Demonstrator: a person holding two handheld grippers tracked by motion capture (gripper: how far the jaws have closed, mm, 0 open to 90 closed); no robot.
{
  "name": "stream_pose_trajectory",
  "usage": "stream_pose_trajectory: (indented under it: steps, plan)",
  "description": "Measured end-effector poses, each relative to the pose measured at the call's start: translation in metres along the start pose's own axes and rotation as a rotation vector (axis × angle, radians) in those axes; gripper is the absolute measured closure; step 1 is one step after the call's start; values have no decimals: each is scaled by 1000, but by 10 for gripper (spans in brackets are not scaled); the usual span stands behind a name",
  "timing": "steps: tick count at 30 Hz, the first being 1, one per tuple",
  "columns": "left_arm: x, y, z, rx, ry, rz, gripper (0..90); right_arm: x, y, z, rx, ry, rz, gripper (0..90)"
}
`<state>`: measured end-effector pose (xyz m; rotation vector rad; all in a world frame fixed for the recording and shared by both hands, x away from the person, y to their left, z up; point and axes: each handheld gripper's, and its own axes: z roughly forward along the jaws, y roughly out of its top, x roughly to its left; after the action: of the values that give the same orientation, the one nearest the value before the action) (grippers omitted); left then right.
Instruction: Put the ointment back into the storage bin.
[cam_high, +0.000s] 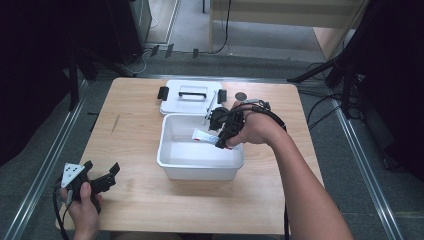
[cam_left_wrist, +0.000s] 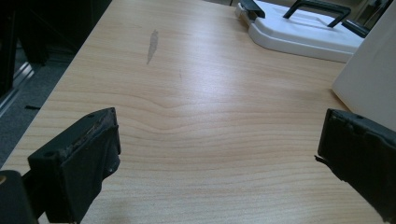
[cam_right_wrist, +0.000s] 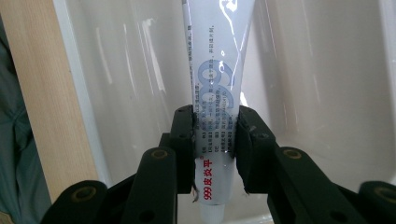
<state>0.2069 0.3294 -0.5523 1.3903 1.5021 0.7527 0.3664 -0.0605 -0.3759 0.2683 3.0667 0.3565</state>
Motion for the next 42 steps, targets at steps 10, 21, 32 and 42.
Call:
stream_pose_trajectory:
  steps: [10,21,32,42]
  plan:
    - [0,0,0,0,0,1,0,0,-2,12,20,10,-15,718]
    - [0,0,0,-1,0,1,0,1,-5,24,33,21,-10,717]
    - [0,0,0,0,0,-1,0,2,-5,39,51,38,-11,717]
    - [0,0,0,2,-1,2,0,2,-7,51,75,42,-11,716]
